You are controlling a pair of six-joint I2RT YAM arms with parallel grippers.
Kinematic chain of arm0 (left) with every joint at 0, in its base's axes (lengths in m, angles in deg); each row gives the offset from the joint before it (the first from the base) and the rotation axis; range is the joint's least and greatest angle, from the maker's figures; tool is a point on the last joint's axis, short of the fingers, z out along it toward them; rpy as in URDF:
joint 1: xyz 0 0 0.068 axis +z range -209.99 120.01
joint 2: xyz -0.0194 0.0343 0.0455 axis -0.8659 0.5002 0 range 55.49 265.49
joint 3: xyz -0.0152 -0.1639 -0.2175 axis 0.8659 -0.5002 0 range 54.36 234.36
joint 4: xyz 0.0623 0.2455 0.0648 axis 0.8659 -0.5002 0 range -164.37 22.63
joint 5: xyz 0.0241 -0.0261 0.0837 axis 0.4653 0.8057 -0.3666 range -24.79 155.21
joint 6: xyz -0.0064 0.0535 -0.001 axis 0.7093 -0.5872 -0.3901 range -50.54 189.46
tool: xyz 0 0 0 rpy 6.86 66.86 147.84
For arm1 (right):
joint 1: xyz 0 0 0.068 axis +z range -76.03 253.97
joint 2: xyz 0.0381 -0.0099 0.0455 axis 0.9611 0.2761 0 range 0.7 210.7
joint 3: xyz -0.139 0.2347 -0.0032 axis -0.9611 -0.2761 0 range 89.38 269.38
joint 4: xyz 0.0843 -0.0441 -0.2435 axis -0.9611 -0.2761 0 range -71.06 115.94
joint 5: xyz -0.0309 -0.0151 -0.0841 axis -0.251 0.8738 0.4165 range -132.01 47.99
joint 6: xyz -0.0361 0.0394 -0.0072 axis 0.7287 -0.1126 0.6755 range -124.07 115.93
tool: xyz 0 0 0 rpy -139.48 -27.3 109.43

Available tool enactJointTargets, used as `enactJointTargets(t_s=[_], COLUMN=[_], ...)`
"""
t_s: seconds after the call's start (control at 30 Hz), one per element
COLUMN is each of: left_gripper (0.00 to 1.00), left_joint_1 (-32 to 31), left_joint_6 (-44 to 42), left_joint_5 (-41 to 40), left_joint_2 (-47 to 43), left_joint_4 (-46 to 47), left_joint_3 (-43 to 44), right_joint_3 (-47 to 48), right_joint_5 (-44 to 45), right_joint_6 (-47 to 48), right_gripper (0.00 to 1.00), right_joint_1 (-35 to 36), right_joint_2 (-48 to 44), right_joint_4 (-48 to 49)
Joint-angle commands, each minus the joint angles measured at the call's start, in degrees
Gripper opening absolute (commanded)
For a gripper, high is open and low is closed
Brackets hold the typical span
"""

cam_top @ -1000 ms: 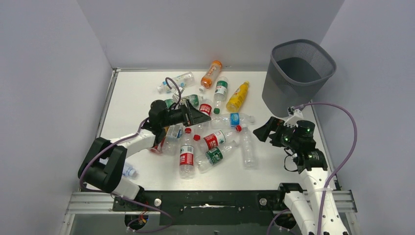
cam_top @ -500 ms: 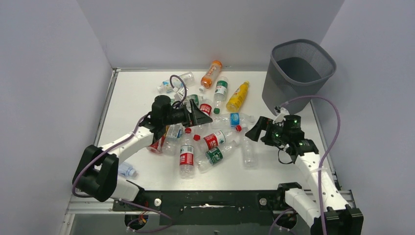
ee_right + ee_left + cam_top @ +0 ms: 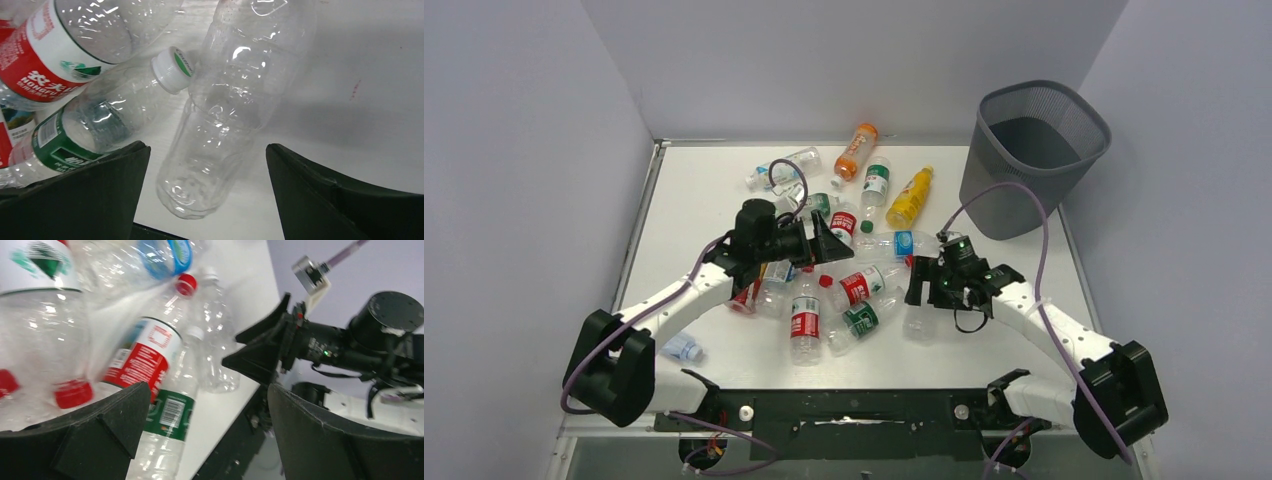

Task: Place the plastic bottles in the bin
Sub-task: Pick up the plastic bottle at the center of the board.

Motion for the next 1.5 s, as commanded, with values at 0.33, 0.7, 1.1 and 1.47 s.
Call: enactJointTargets(t_s=[0.33,0.7,1.1,1.47], left_gripper=[0.88,0.88,0.88,0.88], left_joint_1=[-0.5,-0.6,-0.6,-0.6], left_joint_6=[-9.3,-9.4,-9.6,-9.1], left_joint_5=[-13.4,-12.5,-12.7,-12.3], left_joint_2=[-3.4,-2.4,-4.6,-3.7], left_joint_4=[-2.4,-2.4,-2.8,-1.2], left_joint_3=[0.4,0.9,-0.5,-1.3], right_joint_3=[4.8,6.0,9.4,16.0], right_joint_5=[11.7,11.0,12.4,12.7], right_joint_6=[-2.9,-2.1,-1.8,0.2], right_gripper=[0.80,0.55,0.33,0.30], right_joint_1=[4.5,4.5,5.4,6.0], right_joint_2=[8.9,11.2,6.6,1.2], right_joint_4=[-1.6,-1.8,-6.8,-11.5])
